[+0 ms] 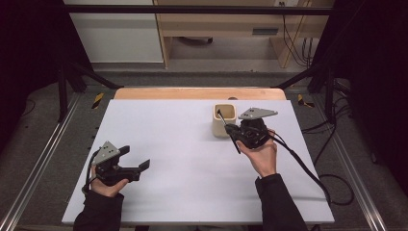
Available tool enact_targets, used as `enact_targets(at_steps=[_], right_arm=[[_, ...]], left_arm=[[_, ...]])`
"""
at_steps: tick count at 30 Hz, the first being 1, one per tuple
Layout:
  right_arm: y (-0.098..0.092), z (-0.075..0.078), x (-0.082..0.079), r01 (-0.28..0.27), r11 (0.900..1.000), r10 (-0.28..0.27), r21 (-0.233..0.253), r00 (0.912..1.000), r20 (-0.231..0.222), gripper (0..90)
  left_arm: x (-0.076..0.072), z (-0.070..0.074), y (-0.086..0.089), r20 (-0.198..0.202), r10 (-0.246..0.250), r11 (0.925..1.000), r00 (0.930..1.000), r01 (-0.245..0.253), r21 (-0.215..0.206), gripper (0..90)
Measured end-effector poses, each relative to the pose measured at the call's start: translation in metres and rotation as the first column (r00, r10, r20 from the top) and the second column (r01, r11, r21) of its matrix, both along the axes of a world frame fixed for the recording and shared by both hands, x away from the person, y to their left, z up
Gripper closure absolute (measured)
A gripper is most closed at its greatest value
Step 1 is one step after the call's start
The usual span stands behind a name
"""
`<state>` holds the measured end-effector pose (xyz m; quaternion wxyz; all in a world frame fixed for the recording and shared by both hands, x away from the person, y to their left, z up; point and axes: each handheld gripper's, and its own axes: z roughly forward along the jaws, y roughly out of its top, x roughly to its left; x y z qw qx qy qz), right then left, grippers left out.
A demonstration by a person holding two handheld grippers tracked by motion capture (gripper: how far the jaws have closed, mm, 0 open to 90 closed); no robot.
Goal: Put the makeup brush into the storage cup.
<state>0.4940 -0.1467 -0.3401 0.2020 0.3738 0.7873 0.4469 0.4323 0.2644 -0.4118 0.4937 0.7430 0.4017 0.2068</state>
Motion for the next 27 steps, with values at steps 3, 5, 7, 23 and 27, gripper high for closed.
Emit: enact_targets(at_steps=[3,5,7,23,27], right_arm=[[-0.004,0.004,0.000,0.031,0.999,-0.032,0.036,0.9992,0.026,84.4],[-0.006,0.007,0.001,0.046,0.997,-0.048,0.059,0.9978,0.045,84.3],[-0.007,0.008,0.002,0.055,0.996,-0.058,0.071,0.9971,0.048,84.3],[-0.014,0.016,0.030,0.178,0.961,-0.207,0.213,0.9709,0.121,84.3],[-0.012,0.018,0.036,0.177,0.959,-0.211,0.221,0.9671,0.141,84.3]], left_arm=[[0.000,0.000,0.000,0.000,0.003,1.0000,1.0000,-0.003,-0.003,4.4],[0.000,-0.001,0.000,-0.001,0.003,1.0000,1.0000,-0.003,-0.002,4.4],[0.000,-0.001,0.000,-0.002,0.002,1.0000,1.0000,-0.002,-0.002,4.4],[0.001,-0.002,0.001,-0.004,0.002,1.0000,1.0000,-0.002,0.000,4.5],[0.001,-0.002,0.001,-0.006,0.004,1.0000,1.0000,-0.004,0.001,4.5]])
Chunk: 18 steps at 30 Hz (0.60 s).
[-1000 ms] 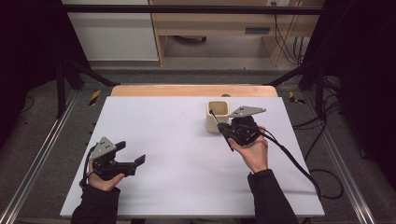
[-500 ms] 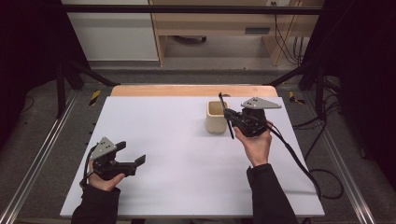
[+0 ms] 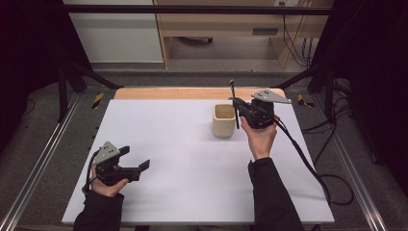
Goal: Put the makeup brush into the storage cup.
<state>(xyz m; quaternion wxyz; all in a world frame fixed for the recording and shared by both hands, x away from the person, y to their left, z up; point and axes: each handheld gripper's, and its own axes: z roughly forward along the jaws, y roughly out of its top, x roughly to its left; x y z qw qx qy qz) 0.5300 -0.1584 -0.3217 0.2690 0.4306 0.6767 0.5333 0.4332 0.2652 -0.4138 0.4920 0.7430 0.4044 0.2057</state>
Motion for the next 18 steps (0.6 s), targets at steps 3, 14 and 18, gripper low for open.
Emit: enact_targets(at_steps=[3,14,18], right_arm=[[0.002,0.002,0.005,0.010,1.000,-0.011,0.006,0.9999,0.009,84.3],[0.009,0.001,0.025,0.034,0.999,-0.035,0.041,0.9991,0.024,84.3],[0.010,0.000,0.031,0.025,0.998,-0.027,0.056,0.9991,0.033,84.3]], left_arm=[[0.000,0.000,0.000,0.000,0.000,1.0000,1.0000,0.000,-0.001,4.5],[0.000,0.000,0.001,0.002,-0.002,1.0000,1.0000,0.002,-0.003,4.5],[0.000,0.000,0.001,0.002,-0.002,1.0000,1.0000,0.002,-0.004,4.5]])
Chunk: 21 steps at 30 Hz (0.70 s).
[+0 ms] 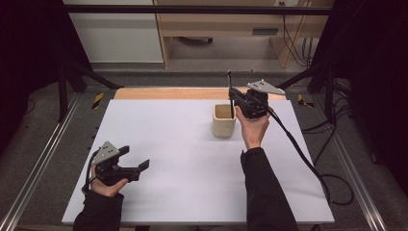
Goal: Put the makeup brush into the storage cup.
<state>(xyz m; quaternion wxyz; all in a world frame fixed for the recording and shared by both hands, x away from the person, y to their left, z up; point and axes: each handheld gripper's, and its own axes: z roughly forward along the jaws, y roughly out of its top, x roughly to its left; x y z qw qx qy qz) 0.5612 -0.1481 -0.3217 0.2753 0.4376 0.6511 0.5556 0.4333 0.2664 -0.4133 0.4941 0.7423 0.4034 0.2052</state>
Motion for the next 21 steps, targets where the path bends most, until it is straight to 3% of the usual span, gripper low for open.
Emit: enact_targets(at_steps=[21], right_arm=[[0.010,-0.016,0.040,0.037,0.999,-0.037,0.009,0.9992,-0.016,84.3]], left_arm=[[0.001,-0.001,0.000,-0.001,-0.004,1.0000,1.0000,0.004,0.001,4.5]])
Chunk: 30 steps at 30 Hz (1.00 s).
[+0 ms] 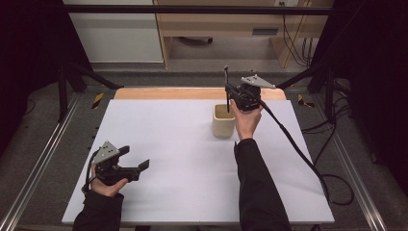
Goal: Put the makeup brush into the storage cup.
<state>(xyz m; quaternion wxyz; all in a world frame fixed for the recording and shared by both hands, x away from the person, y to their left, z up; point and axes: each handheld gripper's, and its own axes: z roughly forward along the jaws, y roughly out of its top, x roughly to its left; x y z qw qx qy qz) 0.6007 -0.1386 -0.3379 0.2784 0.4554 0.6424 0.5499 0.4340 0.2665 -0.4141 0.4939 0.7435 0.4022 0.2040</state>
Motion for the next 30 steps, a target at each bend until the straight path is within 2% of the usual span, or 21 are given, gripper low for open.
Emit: enact_targets(at_steps=[7,13,30], right_arm=[[0.002,-0.004,0.007,-0.001,1.000,0.001,-0.007,1.0000,0.001,84.3],[0.003,-0.011,0.011,0.001,1.000,-0.001,-0.003,0.9999,-0.017,84.3],[0.006,-0.033,0.015,-0.011,0.999,0.010,-0.033,0.9993,-0.036,84.3]], left_arm=[[0.000,0.000,0.000,-0.001,-0.001,1.0000,1.0000,0.001,0.000,4.5],[0.000,-0.001,-0.001,-0.001,-0.002,1.0000,1.0000,0.002,0.002,4.5],[0.000,-0.001,-0.001,0.000,-0.002,1.0000,1.0000,0.002,0.003,4.5]])
